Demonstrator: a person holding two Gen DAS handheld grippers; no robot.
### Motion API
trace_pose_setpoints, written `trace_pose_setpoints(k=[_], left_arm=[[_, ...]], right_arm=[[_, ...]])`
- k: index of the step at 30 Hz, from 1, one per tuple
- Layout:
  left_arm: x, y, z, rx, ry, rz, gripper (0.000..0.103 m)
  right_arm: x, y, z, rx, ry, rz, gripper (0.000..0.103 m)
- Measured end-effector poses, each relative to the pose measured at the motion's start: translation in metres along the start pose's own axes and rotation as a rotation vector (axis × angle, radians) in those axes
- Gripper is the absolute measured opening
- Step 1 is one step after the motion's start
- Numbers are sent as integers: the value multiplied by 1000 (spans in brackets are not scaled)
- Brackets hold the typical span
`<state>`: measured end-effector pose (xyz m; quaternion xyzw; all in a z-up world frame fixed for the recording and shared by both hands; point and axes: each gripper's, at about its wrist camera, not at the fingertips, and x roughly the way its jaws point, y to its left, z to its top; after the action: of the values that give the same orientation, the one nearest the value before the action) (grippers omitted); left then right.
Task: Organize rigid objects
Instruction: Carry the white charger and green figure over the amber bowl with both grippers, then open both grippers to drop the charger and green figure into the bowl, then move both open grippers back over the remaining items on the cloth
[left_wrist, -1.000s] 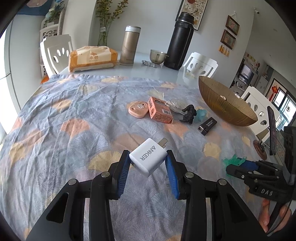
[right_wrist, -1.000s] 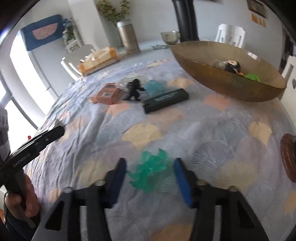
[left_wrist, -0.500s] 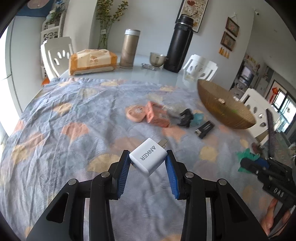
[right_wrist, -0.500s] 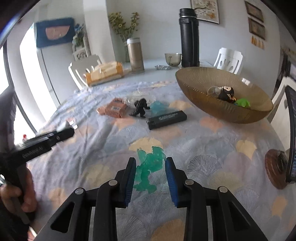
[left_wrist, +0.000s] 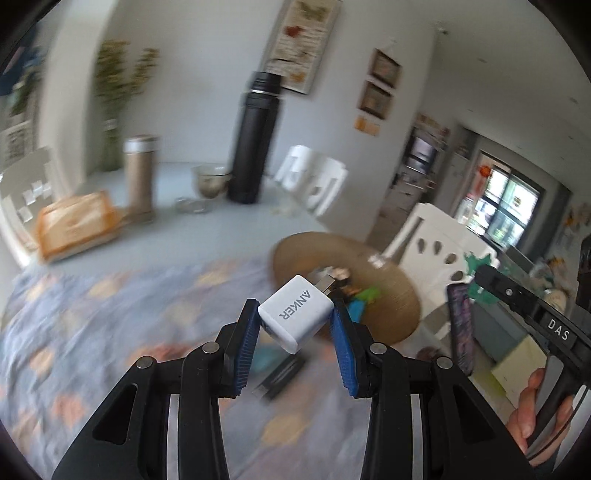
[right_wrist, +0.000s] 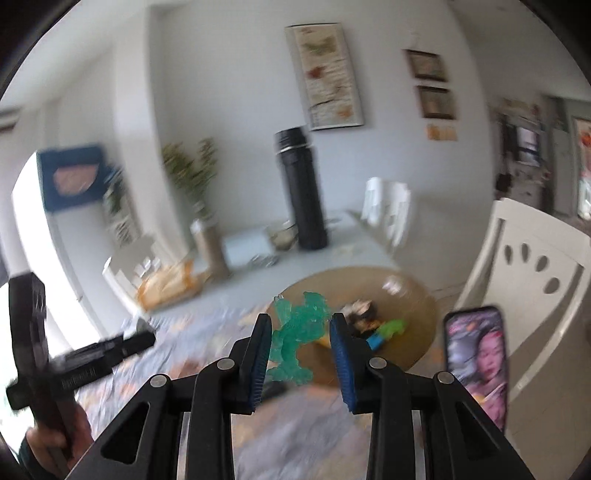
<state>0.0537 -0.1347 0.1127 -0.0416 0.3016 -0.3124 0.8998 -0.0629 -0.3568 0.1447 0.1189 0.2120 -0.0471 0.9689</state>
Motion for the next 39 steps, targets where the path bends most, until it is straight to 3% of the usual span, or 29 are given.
trace_pose_setpoints(k=[5, 8, 13, 14, 15, 16, 17, 21, 24, 27, 29, 31, 33, 37, 38, 39], left_arm=[[73, -26, 11, -5, 98, -88, 36], [103, -35, 5, -6, 152, -89, 36], [119, -45, -5, 28, 198, -111, 36], [119, -45, -4, 25, 203, -110, 42], [117, -45, -4, 16, 198, -98, 48], [111, -42, -2, 4, 190, -75, 53], [104, -37, -1, -3, 186, -69, 65], [41, -13, -1, -48, 63, -70, 71], [-1, 0, -15, -52, -5, 4, 80], [-34, 15, -42, -56, -40, 132, 82], [-45, 30, -60, -73, -30, 181, 82], [-51, 46, -80, -85, -13, 232, 82], [-45, 66, -105, -83, 12, 352, 82], [-34, 105, -138, -210, 99, 359, 80], [-37, 111, -137, -244, 102, 353, 80], [-44, 115, -137, -263, 52, 338, 82]], right_arm=[[32, -25, 12, 71, 49, -61, 32], [65, -36, 6, 117, 148, -63, 32], [91, -49, -5, 151, 226, -78, 33], [96, -51, -7, 154, 242, -81, 40], [98, -50, -8, 157, 254, -84, 45], [99, -51, -9, 165, 265, -87, 57], [95, -53, -9, 170, 259, -86, 59], [58, -46, -3, 138, 166, -54, 60], [38, -32, -3, 106, 139, -14, 63], [30, -5, -16, 80, 164, 101, 68], [32, 20, -33, 47, 192, 175, 82], [39, 49, -55, -14, 229, 222, 89], [50, 73, -78, -89, 234, 262, 89], [80, 111, -126, -256, 289, 216, 89], [83, 114, -133, -269, 294, 225, 89], [85, 114, -139, -276, 304, 235, 89]])
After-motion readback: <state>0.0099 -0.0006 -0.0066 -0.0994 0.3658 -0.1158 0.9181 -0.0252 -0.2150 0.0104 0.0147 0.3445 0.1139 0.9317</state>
